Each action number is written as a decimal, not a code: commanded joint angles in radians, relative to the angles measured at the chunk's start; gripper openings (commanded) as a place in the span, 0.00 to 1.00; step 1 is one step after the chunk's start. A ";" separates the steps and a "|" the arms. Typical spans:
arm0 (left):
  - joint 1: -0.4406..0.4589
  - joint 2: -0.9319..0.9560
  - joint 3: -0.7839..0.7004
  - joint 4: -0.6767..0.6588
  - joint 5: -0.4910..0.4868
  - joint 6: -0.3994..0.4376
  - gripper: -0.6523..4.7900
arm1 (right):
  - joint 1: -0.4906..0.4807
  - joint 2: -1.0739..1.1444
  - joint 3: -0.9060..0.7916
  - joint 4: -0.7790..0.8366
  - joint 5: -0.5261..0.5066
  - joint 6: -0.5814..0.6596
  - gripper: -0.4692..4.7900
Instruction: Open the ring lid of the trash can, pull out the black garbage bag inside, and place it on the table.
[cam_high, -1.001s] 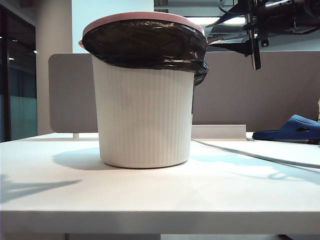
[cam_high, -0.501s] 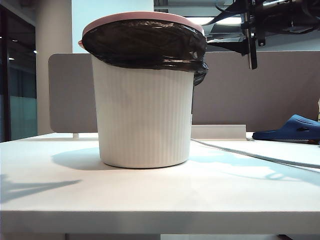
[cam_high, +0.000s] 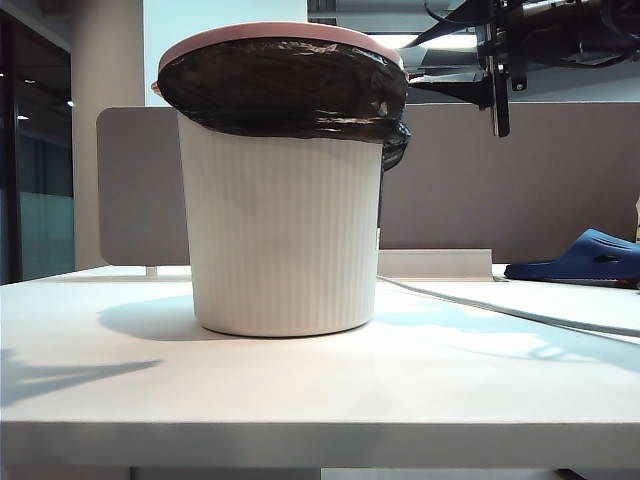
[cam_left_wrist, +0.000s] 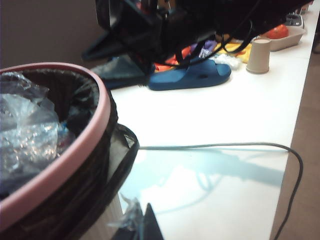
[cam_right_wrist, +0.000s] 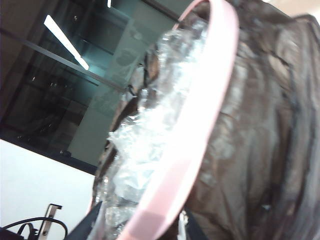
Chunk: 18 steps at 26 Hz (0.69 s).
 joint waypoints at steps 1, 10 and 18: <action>0.000 -0.002 0.006 -0.002 0.000 0.000 0.11 | 0.003 -0.005 0.006 0.037 -0.011 0.003 0.44; 0.000 -0.002 0.006 -0.005 0.000 0.001 0.11 | 0.003 -0.005 0.006 0.052 -0.020 0.022 0.44; 0.000 -0.002 0.006 -0.004 0.000 0.002 0.11 | 0.012 -0.005 0.006 0.108 -0.037 0.074 0.44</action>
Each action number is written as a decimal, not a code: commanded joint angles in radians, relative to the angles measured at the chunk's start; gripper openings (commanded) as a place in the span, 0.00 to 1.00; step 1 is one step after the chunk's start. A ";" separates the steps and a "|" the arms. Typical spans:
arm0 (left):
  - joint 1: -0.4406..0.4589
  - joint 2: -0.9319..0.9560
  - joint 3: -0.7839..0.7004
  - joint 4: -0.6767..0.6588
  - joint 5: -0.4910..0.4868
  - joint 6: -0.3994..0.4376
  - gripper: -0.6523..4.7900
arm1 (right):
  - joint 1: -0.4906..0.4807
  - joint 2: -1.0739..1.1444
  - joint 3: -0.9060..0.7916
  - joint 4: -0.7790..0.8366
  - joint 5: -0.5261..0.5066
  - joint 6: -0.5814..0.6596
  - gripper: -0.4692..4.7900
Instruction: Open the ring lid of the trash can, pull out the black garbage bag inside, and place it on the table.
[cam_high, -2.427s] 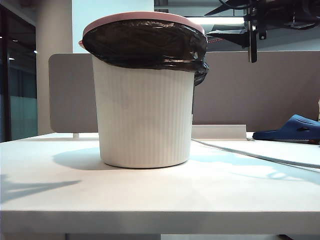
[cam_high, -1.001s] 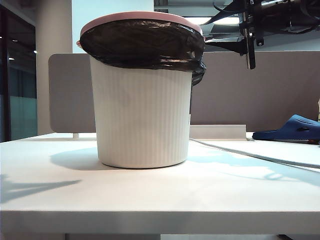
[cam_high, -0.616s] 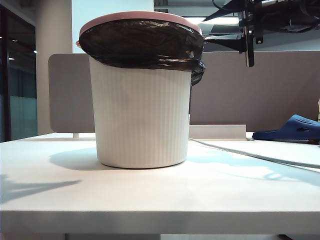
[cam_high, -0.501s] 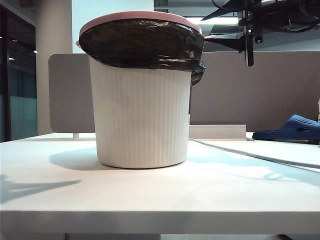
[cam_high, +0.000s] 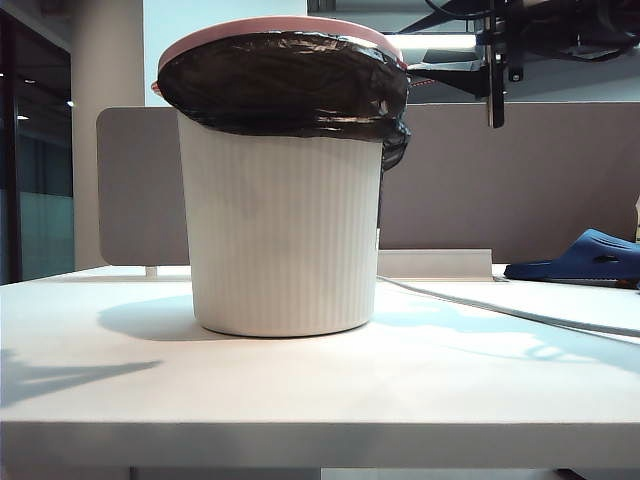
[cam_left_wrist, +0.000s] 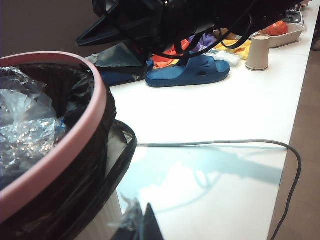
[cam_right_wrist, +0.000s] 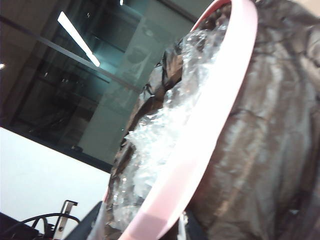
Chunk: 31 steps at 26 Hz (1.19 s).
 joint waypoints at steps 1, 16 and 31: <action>0.000 -0.002 0.006 0.006 0.000 0.003 0.11 | 0.008 -0.005 0.005 0.044 -0.012 0.021 0.44; 0.000 0.002 0.006 0.025 0.000 0.072 0.11 | 0.019 -0.005 0.005 0.134 -0.026 0.117 0.44; -0.005 0.079 0.006 0.163 -0.012 0.211 0.11 | 0.035 -0.005 0.006 0.349 -0.029 0.316 0.44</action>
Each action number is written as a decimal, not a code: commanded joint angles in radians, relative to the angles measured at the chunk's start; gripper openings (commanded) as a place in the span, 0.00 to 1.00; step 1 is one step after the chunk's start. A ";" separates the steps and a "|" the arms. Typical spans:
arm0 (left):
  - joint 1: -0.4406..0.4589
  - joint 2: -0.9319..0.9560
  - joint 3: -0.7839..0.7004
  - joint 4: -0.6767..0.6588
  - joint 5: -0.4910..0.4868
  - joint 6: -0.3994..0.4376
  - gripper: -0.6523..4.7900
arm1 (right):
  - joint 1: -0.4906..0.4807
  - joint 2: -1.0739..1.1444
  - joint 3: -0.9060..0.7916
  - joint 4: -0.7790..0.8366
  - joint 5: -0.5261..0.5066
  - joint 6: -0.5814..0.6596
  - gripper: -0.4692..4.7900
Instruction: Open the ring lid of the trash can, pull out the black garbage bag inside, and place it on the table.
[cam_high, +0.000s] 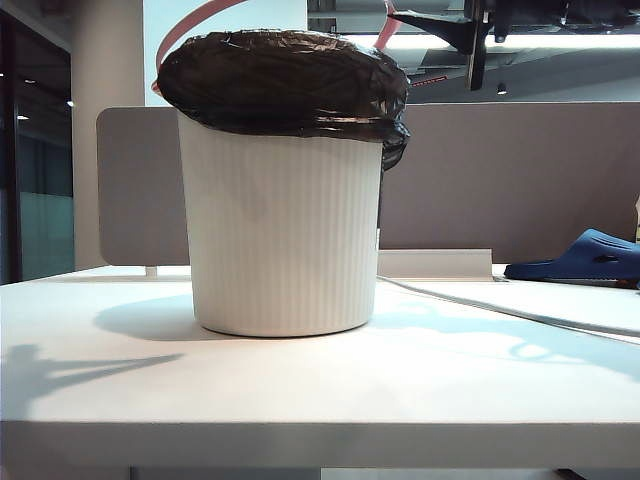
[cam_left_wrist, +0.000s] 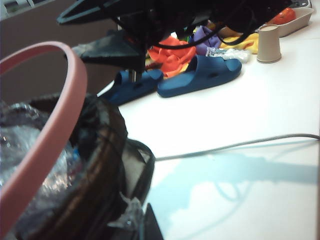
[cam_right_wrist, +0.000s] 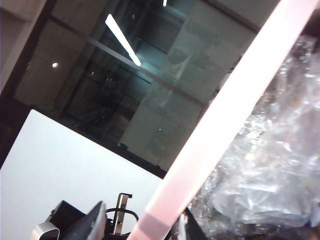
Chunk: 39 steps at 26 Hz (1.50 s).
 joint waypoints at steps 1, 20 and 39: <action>-0.010 0.016 0.006 0.045 -0.032 0.063 0.11 | 0.013 -0.005 0.005 0.039 -0.001 0.025 0.44; -0.151 0.071 0.006 0.156 -0.430 0.361 0.11 | 0.058 -0.007 0.011 0.117 0.019 0.098 0.44; -0.151 0.110 0.006 0.301 -0.547 0.404 0.11 | 0.124 -0.007 0.079 0.117 0.020 0.116 0.44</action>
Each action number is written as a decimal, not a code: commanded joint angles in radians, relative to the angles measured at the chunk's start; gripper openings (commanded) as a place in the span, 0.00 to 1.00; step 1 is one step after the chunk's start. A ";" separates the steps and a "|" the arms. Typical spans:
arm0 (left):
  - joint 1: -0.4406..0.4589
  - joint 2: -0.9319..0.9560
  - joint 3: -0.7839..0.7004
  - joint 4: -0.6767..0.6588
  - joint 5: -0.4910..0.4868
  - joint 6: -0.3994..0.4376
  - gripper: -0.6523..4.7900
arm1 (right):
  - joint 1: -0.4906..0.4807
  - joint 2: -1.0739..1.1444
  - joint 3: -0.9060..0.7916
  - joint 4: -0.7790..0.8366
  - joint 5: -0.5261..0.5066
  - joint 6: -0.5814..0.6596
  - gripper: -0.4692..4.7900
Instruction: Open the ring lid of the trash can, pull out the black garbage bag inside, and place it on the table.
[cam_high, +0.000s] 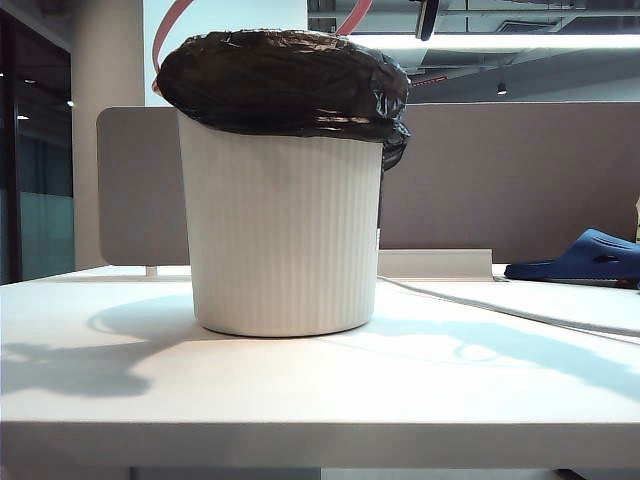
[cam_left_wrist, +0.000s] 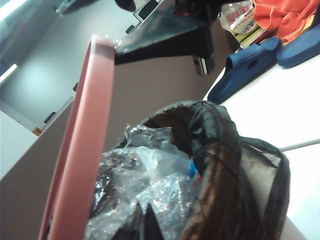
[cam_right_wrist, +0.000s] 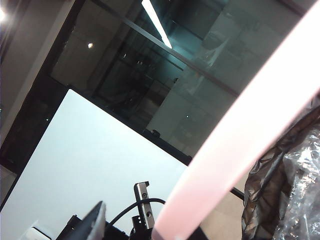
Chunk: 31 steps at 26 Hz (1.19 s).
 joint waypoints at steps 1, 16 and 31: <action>-0.001 0.016 0.006 0.042 -0.046 0.011 0.11 | 0.012 -0.007 0.006 0.018 -0.001 0.003 0.44; 0.002 0.039 0.018 0.143 -0.124 0.026 0.11 | 0.014 -0.007 0.007 0.018 -0.047 0.005 0.44; 0.024 0.038 0.095 0.148 -0.191 0.034 0.11 | 0.014 -0.007 0.007 0.089 -0.112 -0.001 0.44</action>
